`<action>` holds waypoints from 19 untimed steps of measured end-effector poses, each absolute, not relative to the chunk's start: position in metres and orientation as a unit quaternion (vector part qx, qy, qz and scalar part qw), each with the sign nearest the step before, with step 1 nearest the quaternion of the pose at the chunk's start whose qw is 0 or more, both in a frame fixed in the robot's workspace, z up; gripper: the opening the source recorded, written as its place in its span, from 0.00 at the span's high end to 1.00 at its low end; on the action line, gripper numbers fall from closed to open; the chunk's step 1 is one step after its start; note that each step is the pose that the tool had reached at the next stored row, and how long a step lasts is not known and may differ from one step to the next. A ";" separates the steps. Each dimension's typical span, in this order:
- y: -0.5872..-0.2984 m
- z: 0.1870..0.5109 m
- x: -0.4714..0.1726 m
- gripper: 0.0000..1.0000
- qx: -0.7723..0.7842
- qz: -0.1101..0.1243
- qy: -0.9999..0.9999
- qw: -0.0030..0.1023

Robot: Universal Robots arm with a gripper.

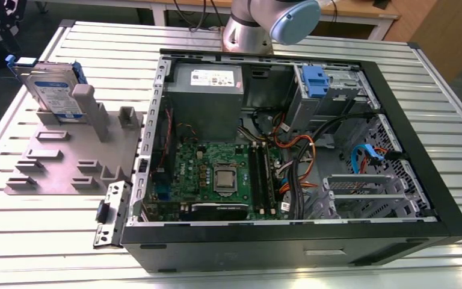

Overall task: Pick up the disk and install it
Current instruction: 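Pick up the disk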

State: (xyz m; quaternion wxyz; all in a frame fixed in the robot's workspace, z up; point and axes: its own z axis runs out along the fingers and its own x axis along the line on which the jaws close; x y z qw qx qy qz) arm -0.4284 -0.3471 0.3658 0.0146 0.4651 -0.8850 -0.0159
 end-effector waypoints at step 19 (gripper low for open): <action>-0.347 0.362 -0.430 0.89 0.550 -0.014 -0.835 0.015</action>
